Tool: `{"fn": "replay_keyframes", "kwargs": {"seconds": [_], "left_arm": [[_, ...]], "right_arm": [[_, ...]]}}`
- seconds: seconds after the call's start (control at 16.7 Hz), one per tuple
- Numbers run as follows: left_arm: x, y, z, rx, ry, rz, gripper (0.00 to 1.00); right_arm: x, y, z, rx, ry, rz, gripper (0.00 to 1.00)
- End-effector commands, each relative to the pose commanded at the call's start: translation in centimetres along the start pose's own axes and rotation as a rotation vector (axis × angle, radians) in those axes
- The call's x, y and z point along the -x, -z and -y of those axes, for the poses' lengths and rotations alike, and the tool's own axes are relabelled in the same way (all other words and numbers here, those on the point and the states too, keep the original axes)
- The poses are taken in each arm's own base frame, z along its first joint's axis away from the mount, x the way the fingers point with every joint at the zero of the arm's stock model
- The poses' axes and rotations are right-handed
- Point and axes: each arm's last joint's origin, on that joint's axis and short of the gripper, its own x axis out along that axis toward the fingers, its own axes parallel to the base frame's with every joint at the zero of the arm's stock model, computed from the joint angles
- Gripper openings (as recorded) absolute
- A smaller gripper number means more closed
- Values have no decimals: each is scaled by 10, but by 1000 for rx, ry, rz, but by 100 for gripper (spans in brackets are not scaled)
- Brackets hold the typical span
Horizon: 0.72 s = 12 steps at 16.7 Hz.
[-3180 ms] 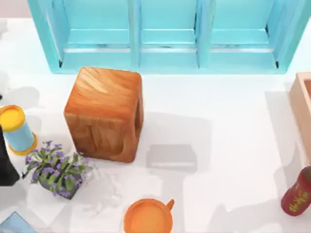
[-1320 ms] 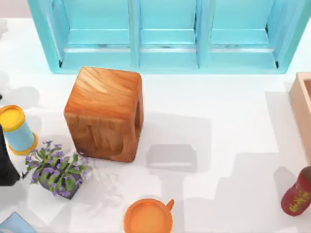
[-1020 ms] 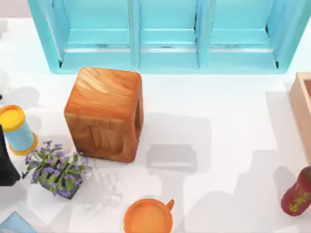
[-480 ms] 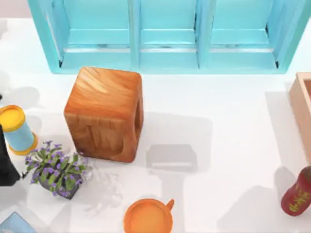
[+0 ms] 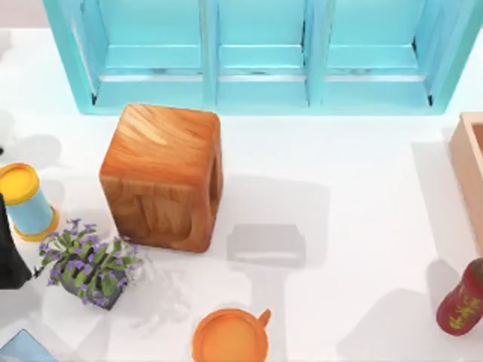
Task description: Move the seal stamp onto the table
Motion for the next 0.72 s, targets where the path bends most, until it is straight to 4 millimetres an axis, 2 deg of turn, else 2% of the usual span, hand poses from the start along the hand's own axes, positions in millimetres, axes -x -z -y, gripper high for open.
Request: {"fn": "replay_keyframes", "kwargs": {"seconds": [0.42,0.72], "left_arm": [[0,0,0,0,0,0,100],[0,0,0,0,0,0,100]], "right_arm": [[0,0,0,0,0,0,2],[0,0,0,0,0,0,0]]}}
